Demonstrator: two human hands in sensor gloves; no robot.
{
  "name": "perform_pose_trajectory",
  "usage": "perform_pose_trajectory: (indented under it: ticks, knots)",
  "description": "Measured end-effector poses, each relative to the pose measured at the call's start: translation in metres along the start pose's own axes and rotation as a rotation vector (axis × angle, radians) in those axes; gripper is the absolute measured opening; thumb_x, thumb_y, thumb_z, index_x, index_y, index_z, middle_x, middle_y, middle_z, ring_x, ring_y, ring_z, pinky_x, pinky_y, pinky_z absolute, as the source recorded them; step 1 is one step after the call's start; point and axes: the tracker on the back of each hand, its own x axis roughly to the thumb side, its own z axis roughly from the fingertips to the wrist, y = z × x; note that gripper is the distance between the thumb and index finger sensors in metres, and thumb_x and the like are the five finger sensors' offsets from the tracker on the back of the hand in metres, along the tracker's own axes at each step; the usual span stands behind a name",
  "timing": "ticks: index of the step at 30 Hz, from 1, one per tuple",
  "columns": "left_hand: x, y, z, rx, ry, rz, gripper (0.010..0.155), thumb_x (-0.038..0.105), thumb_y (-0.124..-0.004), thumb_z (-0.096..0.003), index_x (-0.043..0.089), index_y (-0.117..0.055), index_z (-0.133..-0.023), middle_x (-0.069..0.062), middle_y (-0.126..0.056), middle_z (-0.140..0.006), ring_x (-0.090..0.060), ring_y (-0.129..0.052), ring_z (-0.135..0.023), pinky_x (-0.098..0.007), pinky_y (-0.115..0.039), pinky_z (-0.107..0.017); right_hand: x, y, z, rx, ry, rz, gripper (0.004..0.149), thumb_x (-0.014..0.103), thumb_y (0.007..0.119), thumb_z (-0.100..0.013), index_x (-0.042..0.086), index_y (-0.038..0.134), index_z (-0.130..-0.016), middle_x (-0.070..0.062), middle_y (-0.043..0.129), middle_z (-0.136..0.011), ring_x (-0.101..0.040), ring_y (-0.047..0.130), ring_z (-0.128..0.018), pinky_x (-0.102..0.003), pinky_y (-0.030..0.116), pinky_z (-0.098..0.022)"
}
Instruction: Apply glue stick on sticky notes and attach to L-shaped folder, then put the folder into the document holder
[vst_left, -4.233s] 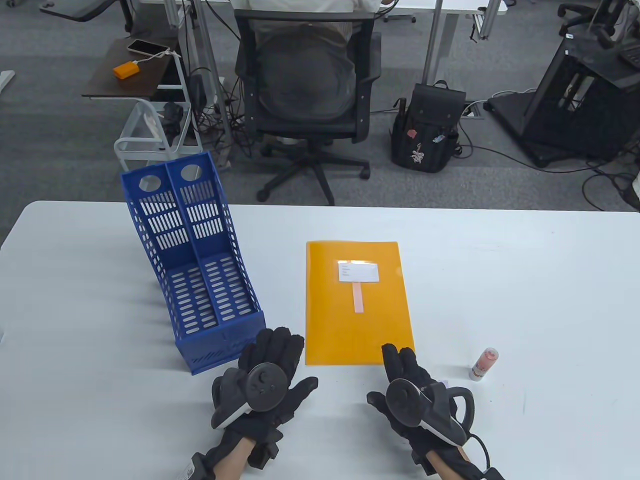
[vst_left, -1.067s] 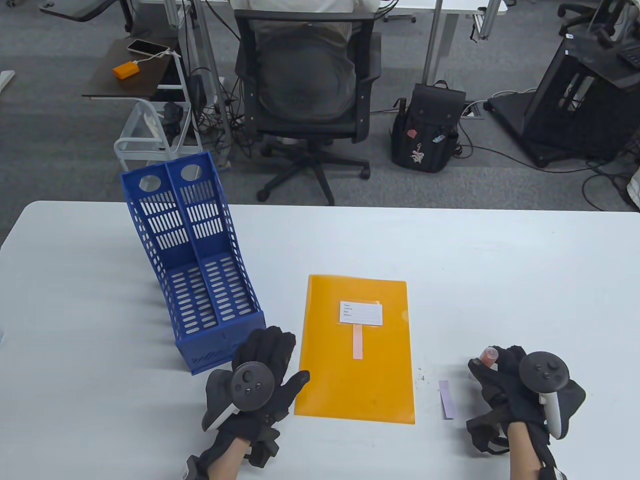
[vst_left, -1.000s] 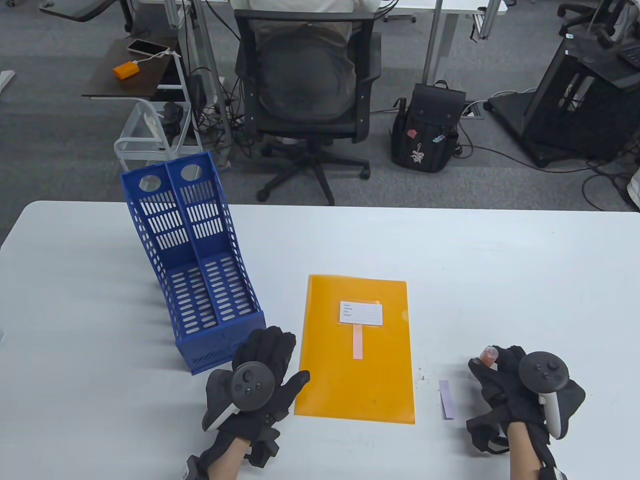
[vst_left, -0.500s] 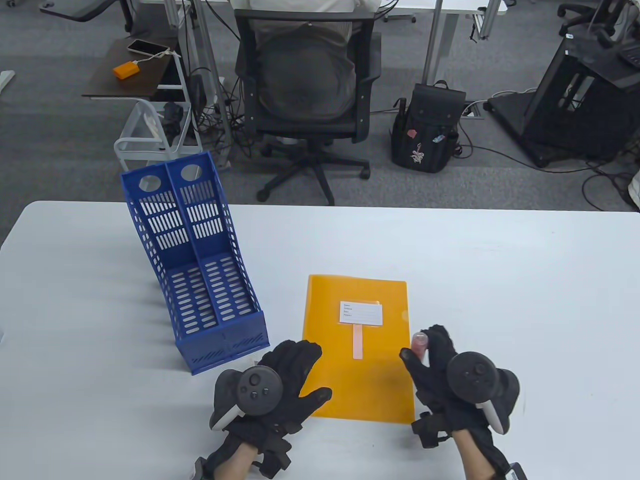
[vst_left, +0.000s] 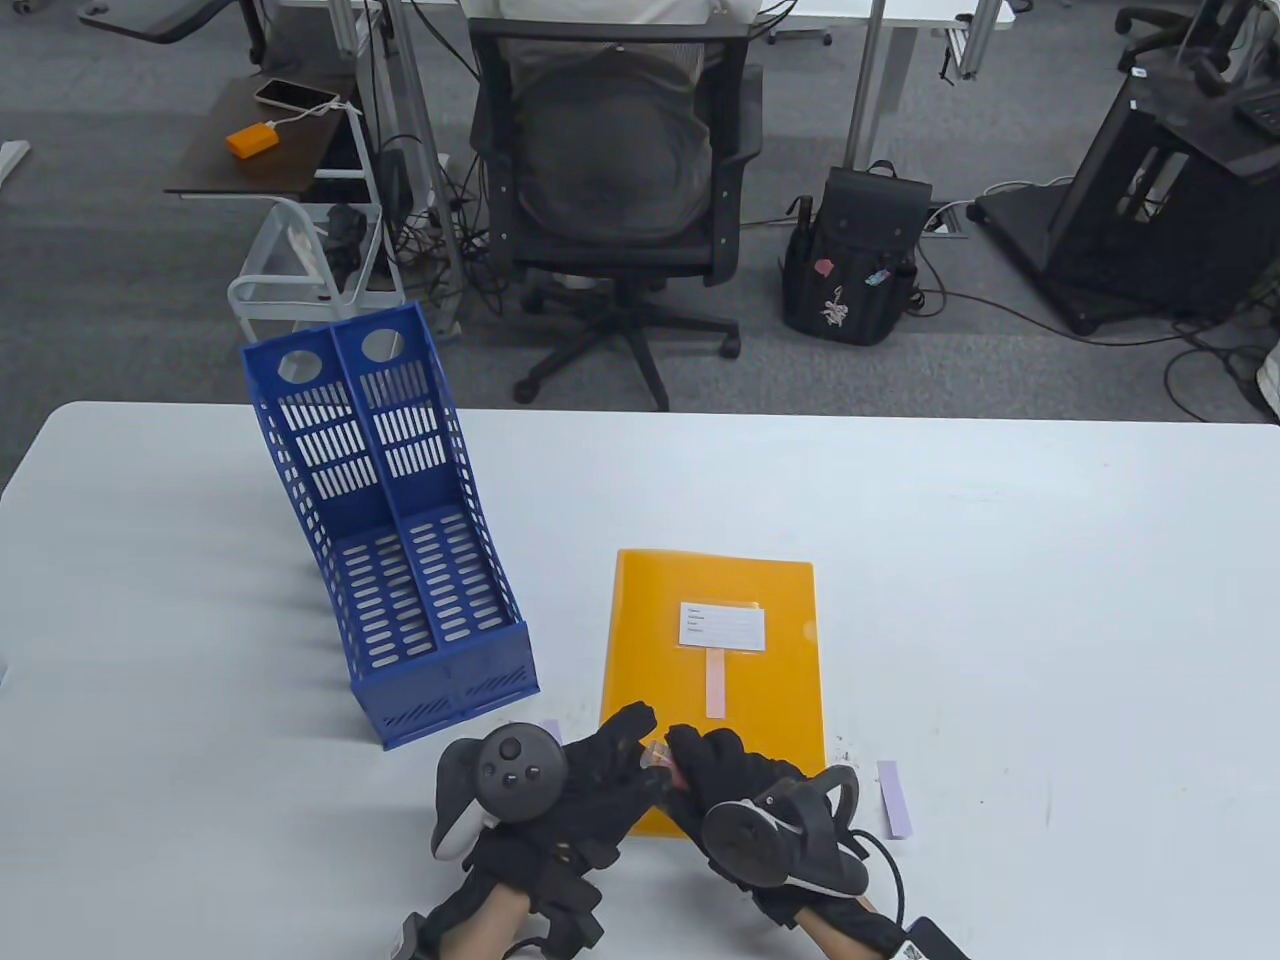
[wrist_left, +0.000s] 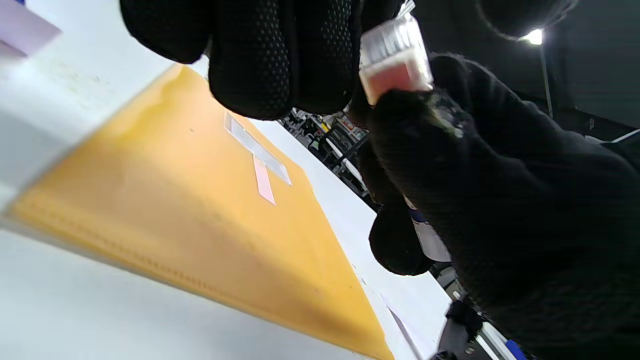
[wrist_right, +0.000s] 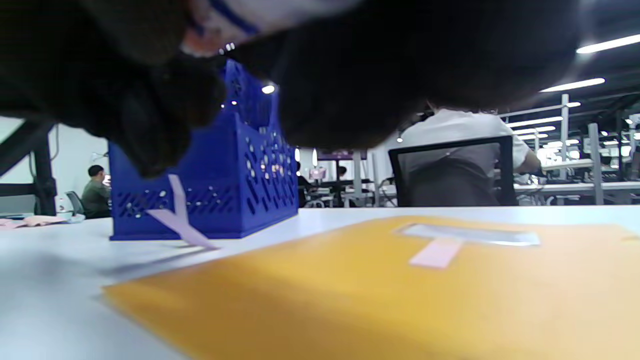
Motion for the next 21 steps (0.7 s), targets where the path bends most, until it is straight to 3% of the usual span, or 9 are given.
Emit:
perform_pose_trajectory:
  ticks: [3, 7, 10, 13, 21]
  knots:
    - [0.001, -0.004, -0.001, 0.013, 0.02, -0.045, 0.065, 0.058, -0.063, -0.0505, 0.02, -0.059, -0.103, -0.006, -0.088, -0.088, -0.031, -0.092, -0.075, -0.058, -0.068, -0.063, 0.0, -0.001, 0.002, -0.025, -0.009, -0.02, 0.065, 0.056, 0.069, -0.047, 0.007, 0.071, -0.089, -0.01, 0.087, -0.067, -0.017, 0.097, -0.024, -0.037, 0.087, -0.015]
    - [0.0, -0.009, -0.003, -0.029, -0.004, 0.038, 0.056, 0.048, -0.061, -0.0532, 0.023, -0.06, -0.103, -0.008, -0.082, -0.096, -0.031, -0.088, -0.079, -0.059, -0.066, -0.065, 0.004, -0.006, 0.006, -0.043, -0.023, -0.016, 0.064, 0.055, 0.072, -0.046, 0.003, 0.078, -0.083, -0.012, 0.09, -0.063, -0.018, 0.098, -0.019, -0.036, 0.087, -0.011]
    - [0.004, -0.008, -0.003, 0.033, -0.028, 0.069, 0.051, 0.043, -0.065, -0.0518, 0.021, -0.069, -0.098, -0.01, -0.087, -0.088, -0.03, -0.091, -0.073, -0.059, -0.067, -0.064, 0.007, -0.01, 0.009, -0.085, -0.032, -0.01, 0.064, 0.055, 0.073, -0.046, 0.001, 0.081, -0.08, -0.012, 0.094, -0.059, -0.018, 0.099, -0.015, -0.034, 0.087, -0.006]
    - [0.007, -0.005, -0.002, 0.05, -0.038, 0.075, 0.052, 0.045, -0.063, -0.0516, 0.019, -0.072, -0.095, -0.01, -0.091, -0.08, -0.028, -0.092, -0.064, -0.057, -0.07, -0.062, 0.009, -0.015, 0.01, -0.09, -0.014, -0.086, 0.065, 0.053, 0.073, -0.046, -0.003, 0.083, -0.079, -0.014, 0.095, -0.055, -0.019, 0.099, -0.012, -0.034, 0.087, -0.003]
    - [0.011, 0.002, -0.004, 0.072, 0.02, 0.046, 0.056, 0.046, -0.063, -0.0514, 0.009, -0.082, -0.09, -0.01, -0.101, -0.061, -0.023, -0.101, -0.045, -0.053, -0.082, -0.051, 0.012, -0.019, 0.012, -0.109, 0.002, -0.047, 0.066, 0.053, 0.071, -0.047, -0.003, 0.084, -0.078, -0.014, 0.096, -0.053, -0.018, 0.098, -0.009, -0.033, 0.086, -0.001]
